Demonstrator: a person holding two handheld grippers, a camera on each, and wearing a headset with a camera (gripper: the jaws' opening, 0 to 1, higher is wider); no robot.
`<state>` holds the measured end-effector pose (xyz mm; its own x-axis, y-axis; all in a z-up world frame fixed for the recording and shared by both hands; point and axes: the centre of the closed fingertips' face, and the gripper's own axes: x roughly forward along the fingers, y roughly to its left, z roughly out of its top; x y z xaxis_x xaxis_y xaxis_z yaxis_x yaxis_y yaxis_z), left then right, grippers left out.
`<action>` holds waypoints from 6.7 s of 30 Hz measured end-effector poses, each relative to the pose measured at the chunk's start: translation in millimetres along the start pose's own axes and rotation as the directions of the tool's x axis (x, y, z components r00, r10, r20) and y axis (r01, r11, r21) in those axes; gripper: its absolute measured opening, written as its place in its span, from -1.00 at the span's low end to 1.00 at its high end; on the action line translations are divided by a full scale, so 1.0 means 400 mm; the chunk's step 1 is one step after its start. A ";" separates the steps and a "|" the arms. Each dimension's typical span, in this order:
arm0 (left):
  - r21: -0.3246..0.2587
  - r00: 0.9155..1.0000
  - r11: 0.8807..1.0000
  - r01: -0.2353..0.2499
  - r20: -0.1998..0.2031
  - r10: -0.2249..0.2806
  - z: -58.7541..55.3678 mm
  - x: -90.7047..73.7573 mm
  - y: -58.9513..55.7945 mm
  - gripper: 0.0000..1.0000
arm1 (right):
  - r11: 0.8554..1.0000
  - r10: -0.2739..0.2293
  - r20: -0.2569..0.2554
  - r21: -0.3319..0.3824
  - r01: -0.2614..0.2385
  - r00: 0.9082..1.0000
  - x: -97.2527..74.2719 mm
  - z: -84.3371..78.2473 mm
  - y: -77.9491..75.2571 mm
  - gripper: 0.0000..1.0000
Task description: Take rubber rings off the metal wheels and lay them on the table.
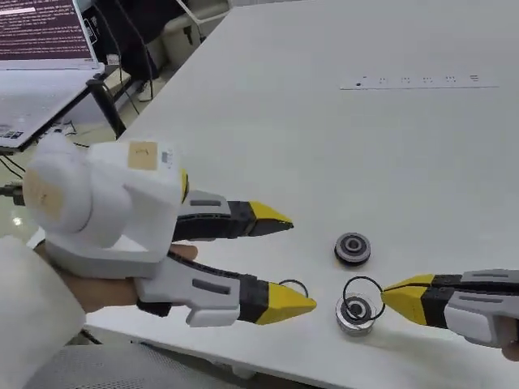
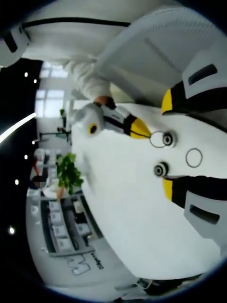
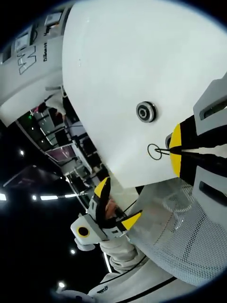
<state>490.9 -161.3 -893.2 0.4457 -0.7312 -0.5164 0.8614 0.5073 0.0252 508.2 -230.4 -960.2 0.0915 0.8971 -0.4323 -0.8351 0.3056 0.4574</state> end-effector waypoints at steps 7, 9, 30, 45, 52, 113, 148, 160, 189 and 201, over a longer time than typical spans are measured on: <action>0.023 1.000 0.999 -0.026 0.008 0.026 -0.026 -0.076 0.019 0.22 | 0.999 -0.021 0.015 0.033 0.021 1.000 -0.020 0.021 0.032 -1.00; 0.024 0.999 0.999 -0.031 0.011 0.030 -0.030 -0.087 0.024 0.23 | 0.999 -0.018 0.020 0.044 0.017 1.000 -0.024 0.023 0.039 -1.00; -0.029 0.992 0.999 -0.035 0.118 0.038 -0.101 -0.225 0.083 0.59 | 0.993 -0.107 -0.011 0.054 0.107 0.994 -0.013 0.116 0.126 -1.00; -0.034 0.989 0.999 -0.014 0.149 0.019 -0.109 -0.243 0.080 0.62 | 0.990 -0.138 -0.051 -0.020 0.137 0.989 0.047 0.118 0.163 -1.00; -0.051 0.989 0.998 -0.046 0.136 0.053 -0.105 -0.238 0.065 0.61 | 0.994 -0.109 -0.095 -0.035 0.106 0.989 0.071 0.110 0.155 -1.00; -0.090 0.961 0.959 -0.268 0.051 0.273 -0.067 -0.194 0.066 0.51 | 0.990 -0.071 -0.219 -0.138 0.041 0.973 0.153 0.007 -0.052 -0.86; 0.120 0.994 0.993 0.017 0.107 -0.030 0.108 0.006 0.120 0.43 | 0.973 -0.208 -0.012 -0.106 0.206 0.978 -0.030 0.056 -0.117 -0.64; 0.143 0.986 0.980 0.141 0.069 -0.152 0.089 0.070 0.122 0.38 | 0.967 -0.240 -0.033 -0.092 0.236 0.970 -0.047 0.040 -0.137 -0.62; 0.116 0.972 0.969 0.216 0.065 -0.225 -0.028 0.269 0.171 -0.22 | 0.978 -0.174 -0.080 -0.130 0.163 0.981 0.042 0.023 -0.201 -0.59; 0.136 0.962 0.955 0.265 0.030 -0.271 -0.071 0.319 0.159 -0.43 | 0.973 -0.145 -0.096 -0.193 0.124 0.985 0.086 0.025 -0.205 -0.59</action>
<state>595.7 -209.2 -981.6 0.2029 -0.8545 -0.4781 0.9734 0.2289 0.0038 585.3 -221.6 -1004.9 0.1590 0.8086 -0.5664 -0.9059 0.3475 0.2419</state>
